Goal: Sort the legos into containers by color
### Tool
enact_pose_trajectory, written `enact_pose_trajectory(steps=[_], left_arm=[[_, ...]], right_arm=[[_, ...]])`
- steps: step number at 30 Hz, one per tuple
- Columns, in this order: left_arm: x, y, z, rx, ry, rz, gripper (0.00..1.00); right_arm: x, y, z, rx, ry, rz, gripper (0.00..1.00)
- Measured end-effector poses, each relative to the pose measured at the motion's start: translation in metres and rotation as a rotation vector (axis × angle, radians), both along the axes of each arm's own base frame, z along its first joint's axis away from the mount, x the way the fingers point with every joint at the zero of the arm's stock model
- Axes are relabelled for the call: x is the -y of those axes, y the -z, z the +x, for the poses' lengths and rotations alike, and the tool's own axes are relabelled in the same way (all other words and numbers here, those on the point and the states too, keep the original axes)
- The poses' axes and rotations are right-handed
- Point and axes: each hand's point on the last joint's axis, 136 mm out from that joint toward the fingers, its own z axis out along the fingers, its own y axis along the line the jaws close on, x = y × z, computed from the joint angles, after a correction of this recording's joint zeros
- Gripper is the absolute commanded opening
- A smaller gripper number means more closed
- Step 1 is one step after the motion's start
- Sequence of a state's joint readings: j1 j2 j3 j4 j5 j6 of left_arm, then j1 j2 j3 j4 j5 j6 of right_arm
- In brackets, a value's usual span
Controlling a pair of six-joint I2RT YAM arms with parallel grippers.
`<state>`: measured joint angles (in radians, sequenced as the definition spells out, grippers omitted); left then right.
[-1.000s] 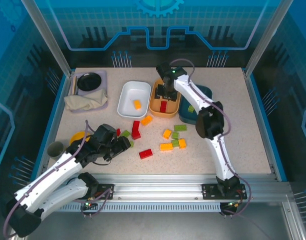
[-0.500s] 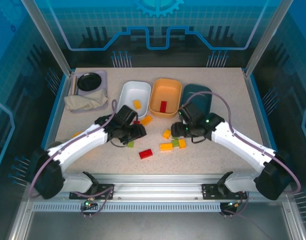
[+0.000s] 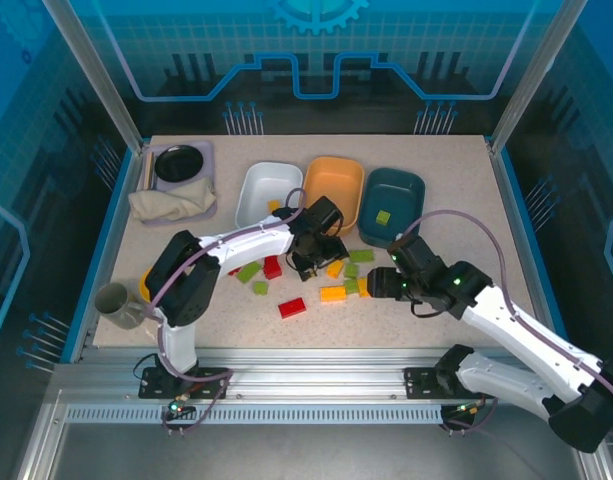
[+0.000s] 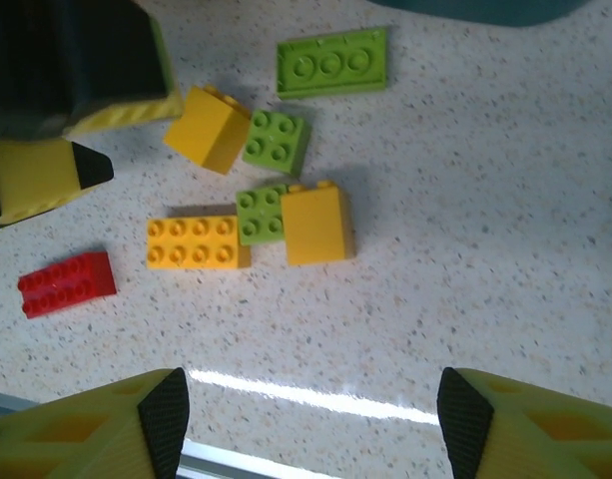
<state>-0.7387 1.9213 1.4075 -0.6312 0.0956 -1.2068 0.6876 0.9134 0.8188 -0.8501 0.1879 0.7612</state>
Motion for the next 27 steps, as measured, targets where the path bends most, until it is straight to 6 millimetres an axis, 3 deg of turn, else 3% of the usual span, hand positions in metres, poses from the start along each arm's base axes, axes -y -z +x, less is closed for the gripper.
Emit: enact_pose_trajectory(steps=[6,11,19,25,27], left_arm=[[0.002,0.021,0.004,-0.100,-0.151,0.027,0.81],[0.011,0.031,0.011,-0.124,-0.224,0.003,0.75],[0.016,0.037,0.014,-0.155,-0.294,-0.023,0.58],[0.018,0.040,0.013,-0.172,-0.310,-0.026,0.37],[0.015,0.038,0.014,-0.162,-0.310,-0.017,0.34]], right_arm=[[0.011,-0.005,-0.011,0.017,0.012,0.012,0.70],[0.014,-0.002,-0.016,0.005,0.012,0.003,0.70],[0.019,0.010,-0.021,-0.024,0.011,-0.020,0.70],[0.018,0.016,-0.021,-0.050,0.012,-0.041,0.70],[0.019,0.021,-0.019,-0.071,0.018,-0.053,0.70]])
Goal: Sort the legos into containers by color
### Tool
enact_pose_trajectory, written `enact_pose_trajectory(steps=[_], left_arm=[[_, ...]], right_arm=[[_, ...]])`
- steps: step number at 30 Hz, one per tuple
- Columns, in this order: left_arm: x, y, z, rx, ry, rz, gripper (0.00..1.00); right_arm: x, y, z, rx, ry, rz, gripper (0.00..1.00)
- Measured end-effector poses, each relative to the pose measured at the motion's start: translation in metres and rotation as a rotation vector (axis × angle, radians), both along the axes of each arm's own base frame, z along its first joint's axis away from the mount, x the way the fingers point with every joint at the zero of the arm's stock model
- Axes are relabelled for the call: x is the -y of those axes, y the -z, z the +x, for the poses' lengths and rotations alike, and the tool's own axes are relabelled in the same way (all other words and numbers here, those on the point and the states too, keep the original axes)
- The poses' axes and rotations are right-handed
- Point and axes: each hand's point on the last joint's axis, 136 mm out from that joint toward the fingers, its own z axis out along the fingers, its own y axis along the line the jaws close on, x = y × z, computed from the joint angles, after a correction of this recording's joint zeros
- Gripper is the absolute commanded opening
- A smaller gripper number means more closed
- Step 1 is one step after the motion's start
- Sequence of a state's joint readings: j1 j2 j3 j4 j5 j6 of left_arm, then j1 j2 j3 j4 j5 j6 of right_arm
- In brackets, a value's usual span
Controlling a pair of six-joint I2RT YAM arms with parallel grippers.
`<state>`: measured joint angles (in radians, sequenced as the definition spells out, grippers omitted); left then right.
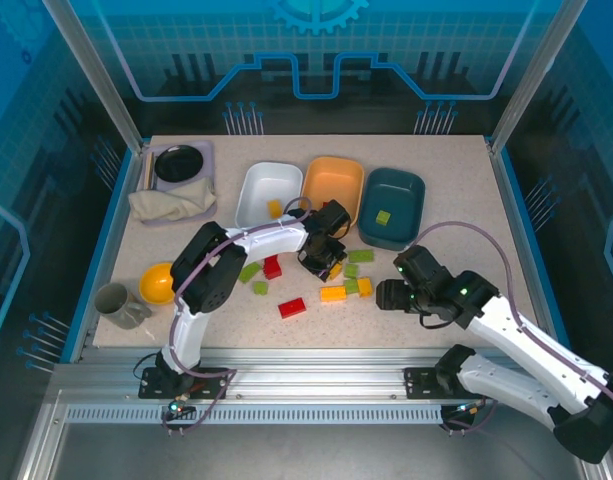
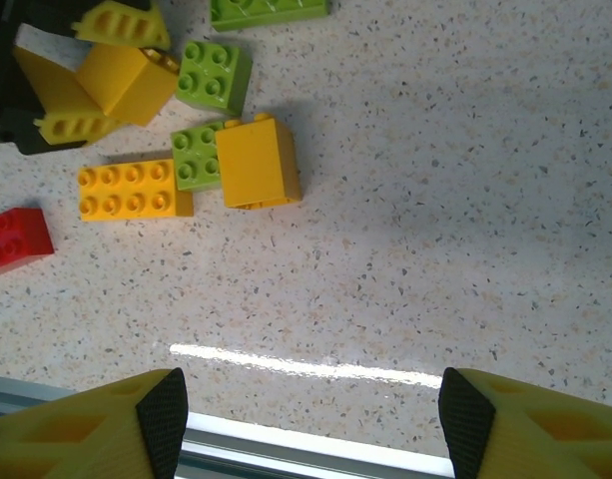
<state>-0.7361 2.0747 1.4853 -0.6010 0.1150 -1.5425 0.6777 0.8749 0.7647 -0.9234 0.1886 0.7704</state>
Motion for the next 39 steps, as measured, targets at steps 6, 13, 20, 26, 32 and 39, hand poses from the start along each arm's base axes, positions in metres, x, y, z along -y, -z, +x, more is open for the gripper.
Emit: enact_pose_trajectory(steps=[6,13,20,26,32,39], left_arm=[[-0.024,-0.036,-0.001,0.084,0.022,0.055,0.33],[-0.097,-0.119,0.043,0.281,-0.028,0.054,0.33],[-0.191,-0.103,0.114,0.283,-0.083,0.181,0.37],[-0.204,-0.069,0.144,0.226,-0.011,0.230,0.45],[-0.203,-0.047,0.141,0.162,0.044,0.236,0.68],[-0.198,-0.059,0.141,0.182,0.084,0.214,0.72]], right_arm=[[0.000,0.015,0.017,-0.065,0.067,-0.026,0.70],[-0.025,0.027,0.056,-0.058,0.217,0.062,0.71],[-0.042,0.040,0.099,-0.061,0.396,0.067,0.70],[-0.064,0.046,0.143,-0.077,0.512,0.053,0.68],[-0.062,0.073,0.150,-0.149,0.615,0.002,0.70],[-0.058,0.082,0.163,-0.174,0.704,-0.011,0.73]])
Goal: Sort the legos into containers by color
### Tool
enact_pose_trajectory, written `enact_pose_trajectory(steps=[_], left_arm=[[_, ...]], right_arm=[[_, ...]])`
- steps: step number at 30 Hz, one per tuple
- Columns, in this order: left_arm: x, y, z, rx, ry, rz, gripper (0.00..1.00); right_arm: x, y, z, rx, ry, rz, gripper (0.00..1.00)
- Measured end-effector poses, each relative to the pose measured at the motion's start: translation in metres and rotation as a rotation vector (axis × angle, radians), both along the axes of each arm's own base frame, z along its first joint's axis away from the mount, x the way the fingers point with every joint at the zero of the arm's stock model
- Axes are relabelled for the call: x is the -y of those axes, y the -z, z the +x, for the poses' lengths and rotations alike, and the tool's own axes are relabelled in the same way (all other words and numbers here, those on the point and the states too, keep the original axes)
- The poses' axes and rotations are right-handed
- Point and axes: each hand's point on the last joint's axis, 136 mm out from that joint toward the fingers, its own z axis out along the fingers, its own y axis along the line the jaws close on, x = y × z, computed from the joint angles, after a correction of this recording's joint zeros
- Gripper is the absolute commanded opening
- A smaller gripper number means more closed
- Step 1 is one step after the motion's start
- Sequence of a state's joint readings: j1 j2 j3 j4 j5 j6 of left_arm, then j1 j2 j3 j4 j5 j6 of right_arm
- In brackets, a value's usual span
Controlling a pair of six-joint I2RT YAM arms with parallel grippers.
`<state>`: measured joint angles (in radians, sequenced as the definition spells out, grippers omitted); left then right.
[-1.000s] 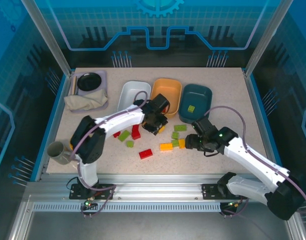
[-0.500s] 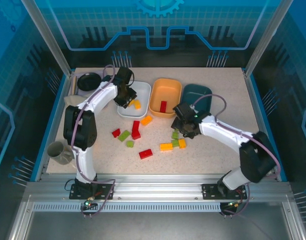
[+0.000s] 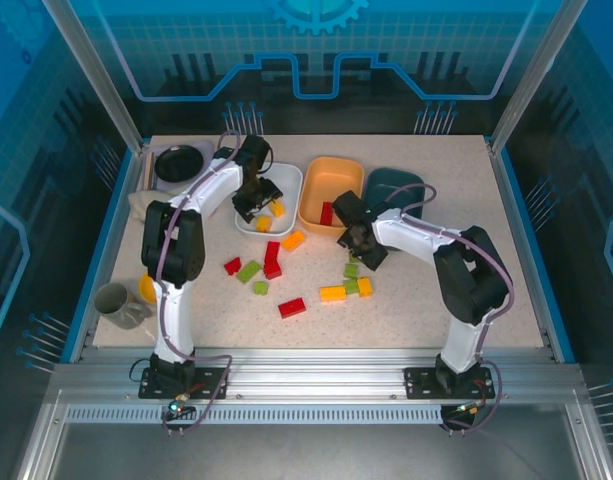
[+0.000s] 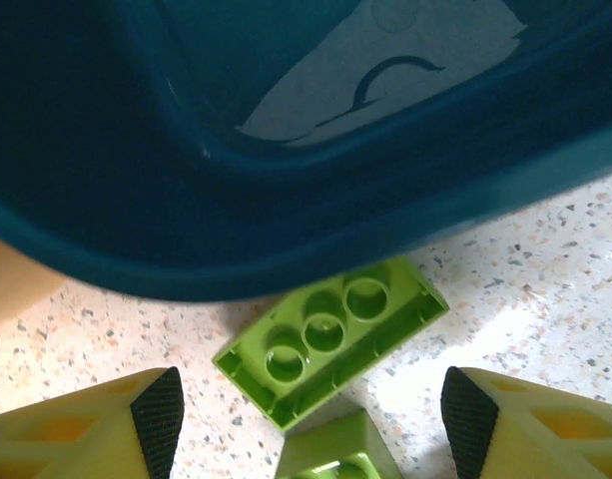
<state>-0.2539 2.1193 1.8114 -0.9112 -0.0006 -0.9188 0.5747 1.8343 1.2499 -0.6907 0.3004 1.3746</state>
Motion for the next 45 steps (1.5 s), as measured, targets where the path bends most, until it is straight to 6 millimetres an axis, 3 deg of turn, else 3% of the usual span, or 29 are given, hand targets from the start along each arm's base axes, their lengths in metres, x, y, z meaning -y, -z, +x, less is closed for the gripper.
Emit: enact_pose_trajectory(steps=[3,5,10,13,16,23,31,35,40,45], left_arm=[[0.003,-0.022,-0.001,0.046,0.013,-0.012,0.72],[0.008,-0.048,-0.004,0.102,0.026,-0.026,0.72],[0.014,-0.110,-0.030,0.226,0.055,-0.071,0.71],[0.013,-0.135,-0.043,0.276,0.061,-0.091,0.71],[0.010,-0.146,-0.052,0.301,0.061,-0.097,0.71],[0.007,-0.144,-0.070,0.291,0.066,-0.095,0.70],[0.031,-0.127,-0.098,0.264,0.151,-0.092,0.69],[0.056,-0.115,-0.117,0.261,0.246,-0.085,0.70],[0.094,-0.107,-0.141,0.289,0.365,-0.115,0.72],[0.121,-0.119,-0.153,0.375,0.434,-0.171,0.75]], right_arm=[[-0.001,0.005,0.004,-0.013,0.024,-0.004,0.74],[-0.001,0.011,0.005,-0.032,0.041,-0.013,0.74],[0.002,0.022,0.001,-0.083,0.082,-0.038,0.71],[0.004,0.027,-0.003,-0.107,0.104,-0.051,0.65],[0.005,0.031,-0.004,-0.122,0.121,-0.058,0.54],[0.007,0.028,-0.007,-0.132,0.145,-0.059,0.25],[0.022,0.010,-0.029,-0.119,0.152,-0.053,0.20],[0.028,-0.020,-0.038,-0.061,0.133,-0.016,0.20],[0.037,-0.080,-0.037,0.093,0.043,0.008,0.22],[0.057,-0.117,-0.008,0.179,-0.062,-0.050,0.22]])
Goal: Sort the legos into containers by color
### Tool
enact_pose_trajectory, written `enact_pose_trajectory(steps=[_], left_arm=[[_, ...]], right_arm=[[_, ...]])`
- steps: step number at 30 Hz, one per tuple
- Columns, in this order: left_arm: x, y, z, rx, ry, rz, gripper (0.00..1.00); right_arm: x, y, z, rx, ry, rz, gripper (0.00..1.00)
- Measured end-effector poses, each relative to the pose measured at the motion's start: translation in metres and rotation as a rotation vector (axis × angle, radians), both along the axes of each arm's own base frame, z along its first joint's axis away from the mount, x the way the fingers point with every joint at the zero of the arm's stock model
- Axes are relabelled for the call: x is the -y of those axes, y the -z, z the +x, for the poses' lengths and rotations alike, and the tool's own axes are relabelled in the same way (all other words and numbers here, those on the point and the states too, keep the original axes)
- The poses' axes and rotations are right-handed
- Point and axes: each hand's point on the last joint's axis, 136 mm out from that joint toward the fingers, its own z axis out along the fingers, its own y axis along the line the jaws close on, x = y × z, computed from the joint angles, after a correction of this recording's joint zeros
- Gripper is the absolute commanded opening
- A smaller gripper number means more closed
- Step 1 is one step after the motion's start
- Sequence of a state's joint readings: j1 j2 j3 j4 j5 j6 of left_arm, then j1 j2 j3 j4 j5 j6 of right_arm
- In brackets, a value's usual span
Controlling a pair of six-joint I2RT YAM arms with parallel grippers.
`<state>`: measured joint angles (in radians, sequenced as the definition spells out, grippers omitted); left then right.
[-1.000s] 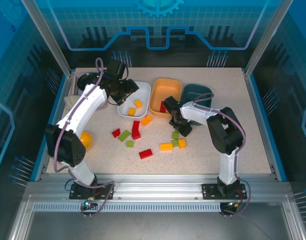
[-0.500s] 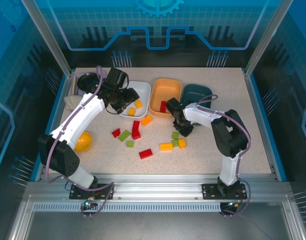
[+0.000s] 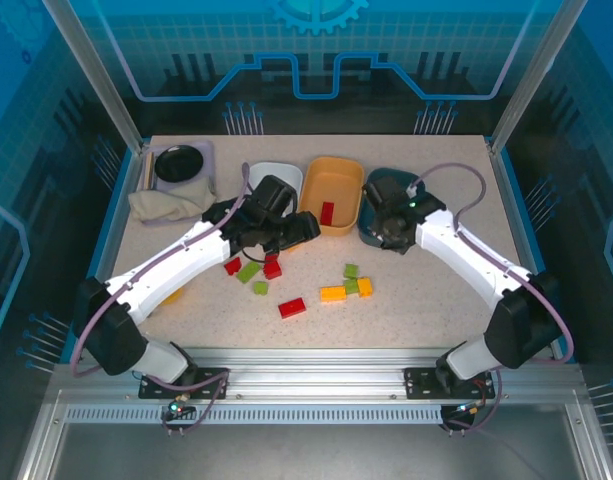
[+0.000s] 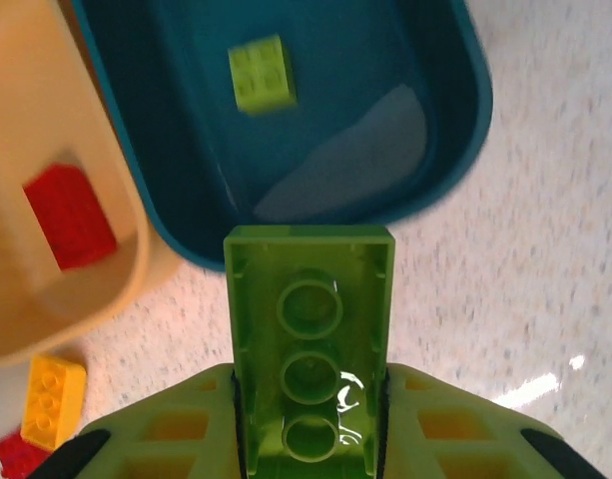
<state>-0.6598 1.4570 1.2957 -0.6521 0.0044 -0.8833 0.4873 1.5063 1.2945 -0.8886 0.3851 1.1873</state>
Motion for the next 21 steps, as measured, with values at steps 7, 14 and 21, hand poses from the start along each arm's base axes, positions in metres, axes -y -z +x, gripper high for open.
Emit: enact_pose_trajectory(steps=[7,14,21], left_arm=[[0.013,-0.010,-0.003,0.057,0.029,-0.045,0.75],[0.003,0.010,-0.010,0.025,0.011,0.012,0.76],[-0.036,0.028,-0.036,-0.031,-0.060,0.106,0.77]], right_arm=[[0.034,0.037,0.057,-0.125,-0.044,-0.093,0.23],[0.045,0.105,0.077,-0.316,-0.071,-0.093,0.38],[0.040,0.101,0.084,-0.327,-0.105,-0.087,0.63]])
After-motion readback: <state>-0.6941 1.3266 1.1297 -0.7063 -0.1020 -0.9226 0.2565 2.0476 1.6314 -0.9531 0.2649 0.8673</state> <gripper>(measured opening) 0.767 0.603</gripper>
